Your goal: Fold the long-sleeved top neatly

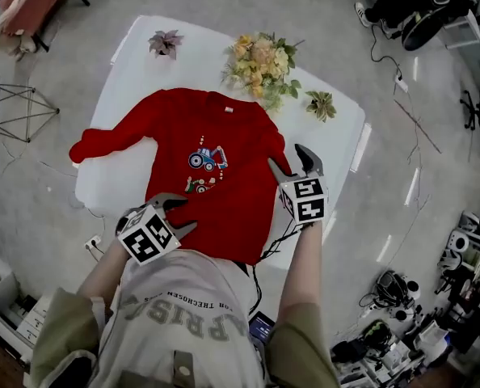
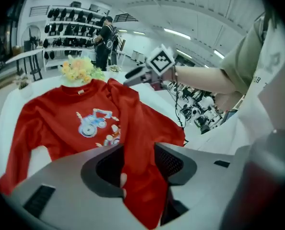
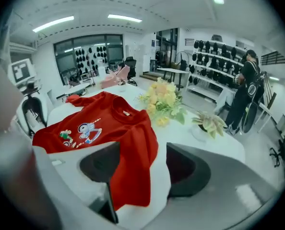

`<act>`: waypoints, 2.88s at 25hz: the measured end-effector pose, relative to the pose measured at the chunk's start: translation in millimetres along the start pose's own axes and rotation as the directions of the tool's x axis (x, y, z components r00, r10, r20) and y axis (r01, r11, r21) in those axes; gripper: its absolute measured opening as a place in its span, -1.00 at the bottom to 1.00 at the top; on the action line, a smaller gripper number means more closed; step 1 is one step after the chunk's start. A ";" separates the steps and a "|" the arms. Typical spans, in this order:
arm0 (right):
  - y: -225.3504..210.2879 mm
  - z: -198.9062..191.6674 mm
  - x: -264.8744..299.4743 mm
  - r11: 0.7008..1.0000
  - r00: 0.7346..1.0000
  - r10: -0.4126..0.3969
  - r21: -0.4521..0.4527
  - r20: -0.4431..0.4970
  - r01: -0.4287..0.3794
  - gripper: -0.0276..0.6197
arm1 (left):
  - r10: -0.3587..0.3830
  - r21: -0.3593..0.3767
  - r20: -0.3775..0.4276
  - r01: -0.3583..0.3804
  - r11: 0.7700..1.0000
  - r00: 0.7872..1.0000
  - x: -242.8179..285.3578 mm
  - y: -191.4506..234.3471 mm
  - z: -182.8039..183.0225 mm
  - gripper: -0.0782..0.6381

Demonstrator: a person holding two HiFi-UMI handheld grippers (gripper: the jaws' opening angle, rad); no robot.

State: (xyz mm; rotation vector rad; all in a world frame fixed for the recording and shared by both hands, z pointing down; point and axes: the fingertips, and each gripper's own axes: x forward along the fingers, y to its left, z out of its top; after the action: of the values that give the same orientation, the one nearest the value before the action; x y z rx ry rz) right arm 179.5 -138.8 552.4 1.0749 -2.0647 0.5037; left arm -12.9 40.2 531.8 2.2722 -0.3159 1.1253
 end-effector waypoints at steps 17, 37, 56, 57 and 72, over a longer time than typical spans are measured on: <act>-51.9 -31.7 40.3 0.919 0.971 -0.198 0.320 -0.137 0.232 -0.71 | 0.136 0.084 -0.017 -0.134 0.987 0.991 41.4 -7.9 -34.1 -0.13; 189.9 -177.4 -73.6 0.996 0.932 0.019 0.086 -0.361 0.013 -0.15 | 0.174 0.206 -0.228 -0.127 0.970 0.958 10.0 -18.1 -158.4 -0.11; 253.7 -73.6 -105.9 0.971 0.971 0.222 -0.114 0.092 -0.212 -0.15 | 0.581 -0.290 -0.060 -0.571 0.768 0.812 -97.3 -20.2 -216.7 -0.09; 262.4 -67.2 -103.4 0.965 0.967 0.236 -0.138 0.093 -0.222 -0.15 | 0.596 -0.300 -0.057 -0.583 0.755 0.801 -104.7 -19.8 -221.1 -0.09; 404.3 44.6 -33.4 0.953 0.984 0.157 -0.274 0.087 -0.128 -0.15 | 0.605 -0.256 0.110 -0.566 0.784 0.788 -218.1 74.0 -279.1 -0.08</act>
State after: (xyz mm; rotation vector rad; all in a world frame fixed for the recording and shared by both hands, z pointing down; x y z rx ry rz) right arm -159.1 81.9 495.9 0.8128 -2.2406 0.2301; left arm -361.6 136.7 522.6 2.1366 -1.2397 1.0908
